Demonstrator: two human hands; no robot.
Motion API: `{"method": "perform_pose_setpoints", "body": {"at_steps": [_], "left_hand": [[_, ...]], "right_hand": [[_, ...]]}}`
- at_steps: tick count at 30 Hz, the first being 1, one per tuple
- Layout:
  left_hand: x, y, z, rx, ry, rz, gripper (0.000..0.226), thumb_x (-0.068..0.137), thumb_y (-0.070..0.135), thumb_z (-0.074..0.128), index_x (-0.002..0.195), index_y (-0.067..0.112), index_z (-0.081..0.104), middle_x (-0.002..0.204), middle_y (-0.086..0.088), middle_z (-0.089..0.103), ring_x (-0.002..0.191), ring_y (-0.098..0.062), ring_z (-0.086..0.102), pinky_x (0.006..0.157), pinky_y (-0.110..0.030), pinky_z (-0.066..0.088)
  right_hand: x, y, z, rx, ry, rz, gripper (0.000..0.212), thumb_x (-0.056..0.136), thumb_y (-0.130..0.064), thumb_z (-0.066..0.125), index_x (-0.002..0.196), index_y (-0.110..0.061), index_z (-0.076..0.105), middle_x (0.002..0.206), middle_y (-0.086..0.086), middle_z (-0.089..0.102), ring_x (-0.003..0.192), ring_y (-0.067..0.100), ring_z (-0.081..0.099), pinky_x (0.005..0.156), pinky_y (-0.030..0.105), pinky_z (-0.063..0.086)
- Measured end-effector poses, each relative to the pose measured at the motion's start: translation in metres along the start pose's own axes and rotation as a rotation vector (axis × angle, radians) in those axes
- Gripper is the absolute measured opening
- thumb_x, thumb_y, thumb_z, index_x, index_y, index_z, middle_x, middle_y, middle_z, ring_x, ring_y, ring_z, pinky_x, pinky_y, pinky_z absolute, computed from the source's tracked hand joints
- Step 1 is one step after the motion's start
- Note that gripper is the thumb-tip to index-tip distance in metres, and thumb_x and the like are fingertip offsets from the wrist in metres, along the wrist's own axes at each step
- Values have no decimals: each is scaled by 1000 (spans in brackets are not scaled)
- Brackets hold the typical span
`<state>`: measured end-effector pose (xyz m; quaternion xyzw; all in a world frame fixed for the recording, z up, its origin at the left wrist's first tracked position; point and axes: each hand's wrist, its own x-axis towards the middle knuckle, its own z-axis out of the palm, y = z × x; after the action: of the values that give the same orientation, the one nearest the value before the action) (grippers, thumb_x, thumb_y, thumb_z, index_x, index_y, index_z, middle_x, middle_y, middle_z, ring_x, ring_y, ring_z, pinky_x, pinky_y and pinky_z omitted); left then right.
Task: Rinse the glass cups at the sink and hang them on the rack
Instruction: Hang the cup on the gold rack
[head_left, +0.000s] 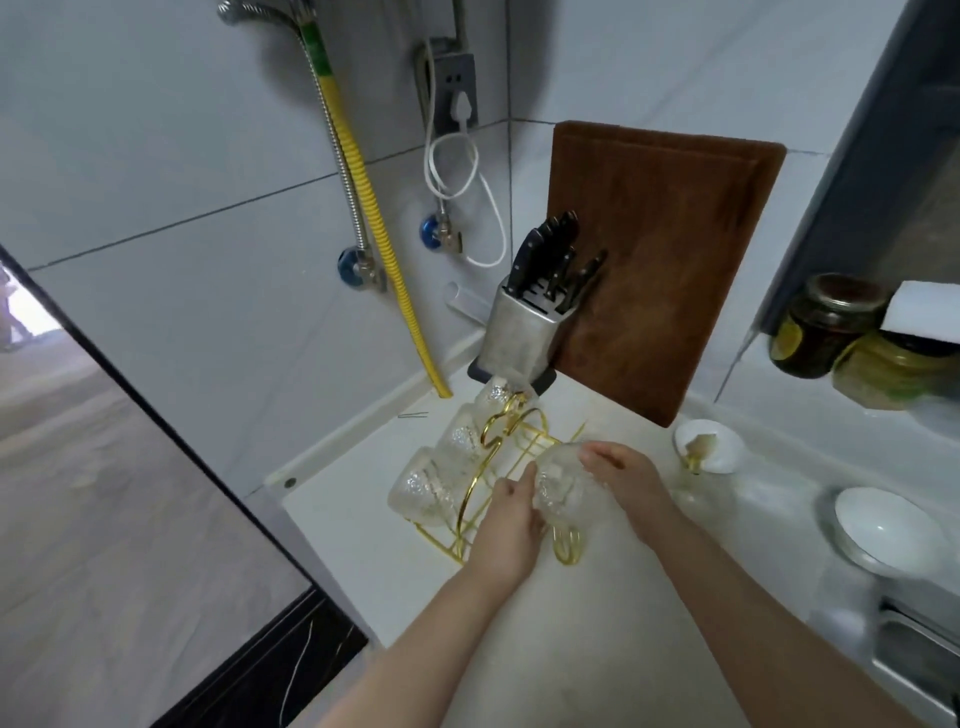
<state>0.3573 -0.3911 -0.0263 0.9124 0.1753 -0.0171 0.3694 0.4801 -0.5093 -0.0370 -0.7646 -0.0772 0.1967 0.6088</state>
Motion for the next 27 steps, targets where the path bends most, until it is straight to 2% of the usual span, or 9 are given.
{"method": "perform_pose_setpoints", "body": {"at_steps": [4, 8, 10, 14, 18, 21, 24, 27], "left_hand": [[8, 7, 8, -45, 56, -71, 42, 97, 16, 42, 138, 12, 42, 116, -20, 51, 102, -36, 59, 88, -40, 52], [21, 10, 9, 58, 82, -96, 35, 93, 9, 51, 129, 8, 54, 105, -18, 64, 95, -31, 65, 76, -42, 57], [25, 11, 10, 96, 74, -109, 35, 92, 12, 54, 127, 11, 56, 102, -15, 68, 93, -30, 67, 77, -41, 56], [30, 9, 9, 150, 82, -151, 40, 92, 21, 56, 131, 23, 52, 109, -6, 68, 100, -26, 67, 83, -35, 54], [34, 5, 13, 270, 101, -127, 52, 92, 34, 57, 141, 36, 41, 115, 0, 68, 112, -23, 60, 83, -32, 49], [39, 2, 14, 305, 104, -109, 55, 90, 36, 62, 142, 34, 43, 120, -3, 65, 115, -25, 57, 90, -35, 48], [43, -2, 15, 165, 73, -84, 58, 89, 27, 65, 142, 26, 42, 136, -3, 50, 123, -24, 52, 96, -36, 47], [45, -3, 16, 144, 36, -48, 58, 90, 20, 63, 143, 19, 39, 141, -7, 48, 128, -24, 48, 99, -34, 45]], "right_hand": [[14, 14, 4, 6, -19, 39, 25, 91, -21, 63, 114, -11, 65, 107, 2, 65, 100, 17, 60, 89, 29, 47], [21, 24, 2, 61, -32, 82, 20, 91, -19, 63, 110, -14, 66, 108, 4, 66, 100, 19, 61, 88, 31, 49], [22, 28, 0, 103, -42, 103, 19, 90, -19, 64, 109, -16, 67, 107, 2, 66, 97, 18, 61, 83, 30, 49], [26, 30, 1, 179, -65, 150, 15, 90, -19, 65, 105, -19, 66, 101, -6, 66, 93, 13, 59, 78, 33, 49], [32, 29, 2, 146, -81, 121, 19, 89, -22, 65, 107, -21, 69, 105, -2, 68, 98, 19, 60, 75, 33, 48], [34, 31, 3, 156, -87, 127, 23, 89, -23, 65, 112, -19, 69, 105, -2, 69, 98, 19, 61, 73, 31, 47], [32, 33, 4, 189, -88, 142, 21, 89, -24, 66, 110, -21, 69, 106, -3, 68, 99, 17, 61, 77, 32, 49], [29, 35, 4, 219, -73, 152, 14, 89, -22, 66, 103, -25, 68, 104, -6, 68, 100, 14, 60, 82, 33, 49]]}}
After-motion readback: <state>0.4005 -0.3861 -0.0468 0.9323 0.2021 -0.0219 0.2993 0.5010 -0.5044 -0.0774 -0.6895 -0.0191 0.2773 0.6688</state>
